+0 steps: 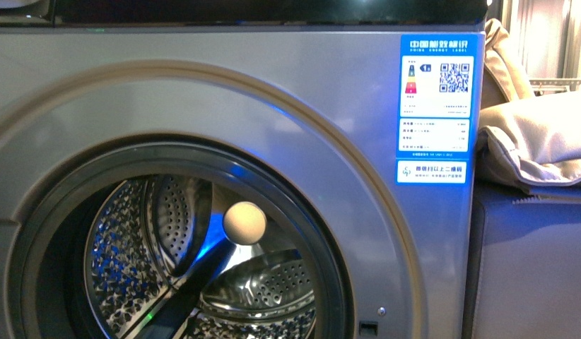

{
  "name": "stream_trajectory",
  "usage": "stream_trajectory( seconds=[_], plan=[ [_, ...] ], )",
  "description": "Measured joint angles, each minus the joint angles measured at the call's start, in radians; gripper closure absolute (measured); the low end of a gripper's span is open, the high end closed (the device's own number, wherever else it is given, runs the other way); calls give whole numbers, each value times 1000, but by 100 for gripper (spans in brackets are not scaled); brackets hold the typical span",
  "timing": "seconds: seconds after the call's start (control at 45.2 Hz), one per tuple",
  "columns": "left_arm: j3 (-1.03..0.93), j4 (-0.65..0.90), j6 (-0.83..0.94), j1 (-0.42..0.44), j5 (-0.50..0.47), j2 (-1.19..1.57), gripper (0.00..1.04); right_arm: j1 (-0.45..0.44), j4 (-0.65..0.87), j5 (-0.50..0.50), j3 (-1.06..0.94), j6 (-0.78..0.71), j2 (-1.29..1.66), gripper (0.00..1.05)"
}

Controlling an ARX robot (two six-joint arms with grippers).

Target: Put clothes into washing machine

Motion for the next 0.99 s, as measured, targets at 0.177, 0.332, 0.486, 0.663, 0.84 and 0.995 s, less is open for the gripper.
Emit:
stream_trajectory(
  seconds=[0.177, 0.332, 0.486, 0.663, 0.84, 0.995],
  plan=[
    [0, 0, 0, 0, 0, 0, 7, -18, 105, 75, -3, -51, 244, 8],
    [0, 0, 0, 0, 0, 0, 7, -23, 123, 98, 21, -67, 426, 8],
    [0, 0, 0, 0, 0, 0, 7, -27, 124, 113, 71, -84, 569, 8],
    [0, 0, 0, 0, 0, 0, 7, -34, 130, 129, 129, -96, 724, 8],
    [0, 0, 0, 0, 0, 0, 7, -34, 150, 151, 160, -107, 846, 8],
    [0, 0, 0, 0, 0, 0, 7, -33, 183, 174, 179, -122, 945, 8]
  ],
)
